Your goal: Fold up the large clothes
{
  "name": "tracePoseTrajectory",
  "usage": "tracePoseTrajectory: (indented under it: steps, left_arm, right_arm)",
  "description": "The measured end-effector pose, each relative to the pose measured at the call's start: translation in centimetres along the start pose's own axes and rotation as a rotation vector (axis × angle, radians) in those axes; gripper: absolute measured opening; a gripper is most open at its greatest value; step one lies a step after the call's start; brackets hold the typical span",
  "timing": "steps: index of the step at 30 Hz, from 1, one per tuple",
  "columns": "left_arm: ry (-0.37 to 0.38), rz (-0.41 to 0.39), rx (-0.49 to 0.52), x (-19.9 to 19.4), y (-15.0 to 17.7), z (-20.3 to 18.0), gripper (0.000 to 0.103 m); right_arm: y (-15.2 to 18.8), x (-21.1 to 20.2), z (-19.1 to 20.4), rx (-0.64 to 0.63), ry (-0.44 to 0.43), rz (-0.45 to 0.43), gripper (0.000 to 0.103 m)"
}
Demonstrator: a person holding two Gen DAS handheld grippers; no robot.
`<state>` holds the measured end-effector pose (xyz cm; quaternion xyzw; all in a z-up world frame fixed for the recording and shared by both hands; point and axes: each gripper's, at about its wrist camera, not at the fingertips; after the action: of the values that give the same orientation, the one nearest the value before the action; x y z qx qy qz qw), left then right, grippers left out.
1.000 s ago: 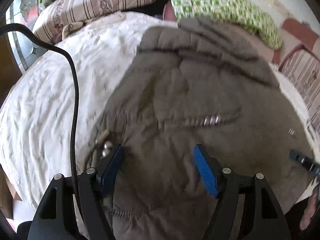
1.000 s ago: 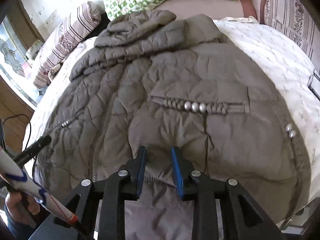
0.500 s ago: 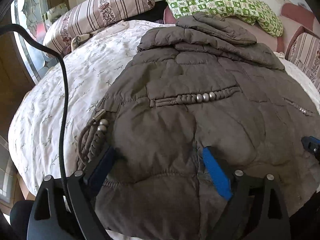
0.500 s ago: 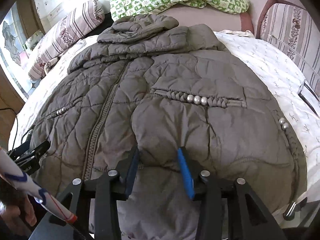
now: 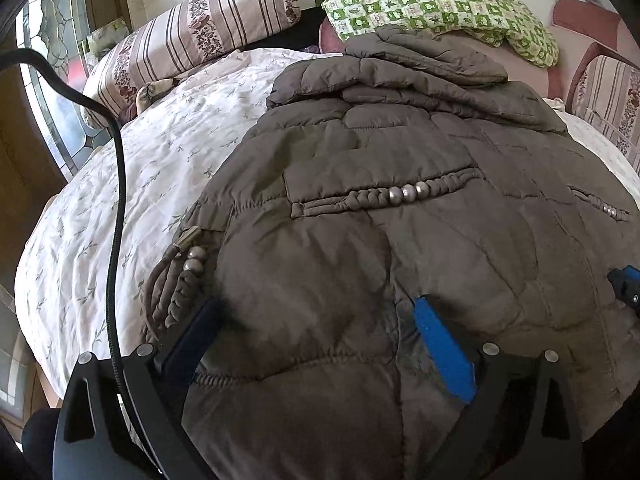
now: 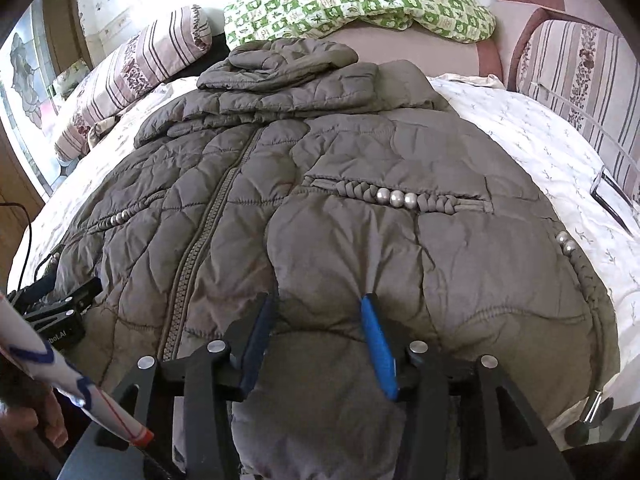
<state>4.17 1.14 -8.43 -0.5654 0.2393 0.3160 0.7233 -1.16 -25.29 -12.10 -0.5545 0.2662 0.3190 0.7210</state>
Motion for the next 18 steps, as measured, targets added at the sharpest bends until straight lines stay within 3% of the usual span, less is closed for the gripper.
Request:
tracePoseTrajectory:
  steps: [18]
  left_arm:
    - [-0.005, -0.009, 0.004, -0.08, 0.09, -0.07, 0.098]
  right_arm:
    - [0.06, 0.01, 0.3, -0.012, -0.001, 0.007, 0.054]
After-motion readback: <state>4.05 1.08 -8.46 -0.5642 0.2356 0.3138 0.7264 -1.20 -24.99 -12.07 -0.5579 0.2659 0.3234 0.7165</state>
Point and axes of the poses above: each gripper's, at about its wrist camera, not at the fingertips, and x roughly the way its jaws point, z to its left, y to its underside, and after that the axes turned 12 degrees about -y, right-handed
